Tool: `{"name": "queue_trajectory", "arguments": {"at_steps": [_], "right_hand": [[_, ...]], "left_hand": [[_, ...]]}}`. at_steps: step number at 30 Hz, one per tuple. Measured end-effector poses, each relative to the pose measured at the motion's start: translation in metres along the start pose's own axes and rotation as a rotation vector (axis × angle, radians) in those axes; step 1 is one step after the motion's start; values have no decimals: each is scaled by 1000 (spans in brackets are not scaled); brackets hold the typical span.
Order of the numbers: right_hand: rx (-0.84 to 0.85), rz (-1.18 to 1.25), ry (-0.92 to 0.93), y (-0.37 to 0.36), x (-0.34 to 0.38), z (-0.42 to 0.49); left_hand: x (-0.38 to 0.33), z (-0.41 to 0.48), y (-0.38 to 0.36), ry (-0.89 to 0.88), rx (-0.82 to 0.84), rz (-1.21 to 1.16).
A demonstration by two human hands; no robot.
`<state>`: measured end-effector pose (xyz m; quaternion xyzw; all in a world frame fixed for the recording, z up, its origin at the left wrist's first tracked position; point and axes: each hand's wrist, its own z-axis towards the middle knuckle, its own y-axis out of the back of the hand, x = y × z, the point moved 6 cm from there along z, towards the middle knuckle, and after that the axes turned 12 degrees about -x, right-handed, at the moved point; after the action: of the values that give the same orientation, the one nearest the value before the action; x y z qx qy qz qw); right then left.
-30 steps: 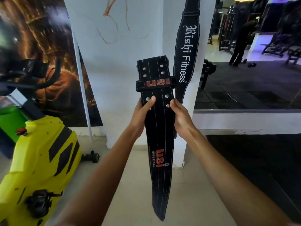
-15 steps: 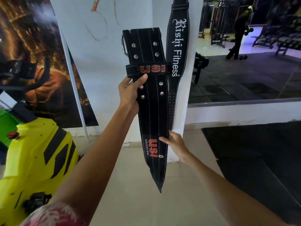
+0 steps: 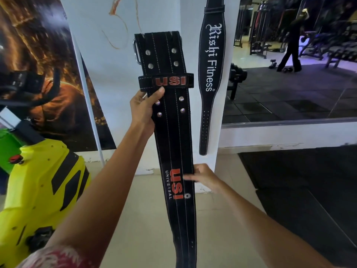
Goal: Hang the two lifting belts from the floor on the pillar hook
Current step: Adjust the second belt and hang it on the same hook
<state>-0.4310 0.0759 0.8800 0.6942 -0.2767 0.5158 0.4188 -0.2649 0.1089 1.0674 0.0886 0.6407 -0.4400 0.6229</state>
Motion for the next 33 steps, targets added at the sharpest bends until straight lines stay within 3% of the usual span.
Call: {"name": "queue_trajectory", "arguments": {"at_steps": [2, 6, 10, 14, 19, 23, 26, 33], "right_hand": [[61, -34, -21, 2, 10, -1], [-138, 391, 139, 34, 115, 12], [-304, 440, 233, 63, 193, 30], [-259, 444, 185, 60, 196, 33], [-231, 461, 200, 56, 200, 34], [-273, 526, 136, 54, 197, 36], [-328, 625, 189, 58, 201, 33], [-312, 617, 399, 63, 220, 24]], "left_hand": [[2, -2, 4, 1, 4, 9], [10, -10, 6, 26, 58, 30], [17, -23, -2, 28, 116, 93], [5, -21, -12, 31, 178, 166], [-12, -16, -20, -20, 121, 351], [-13, -17, -22, 84, 82, 291], [-19, -18, -27, 101, 36, 244], [-35, -3, -31, -102, -17, 205]]}}
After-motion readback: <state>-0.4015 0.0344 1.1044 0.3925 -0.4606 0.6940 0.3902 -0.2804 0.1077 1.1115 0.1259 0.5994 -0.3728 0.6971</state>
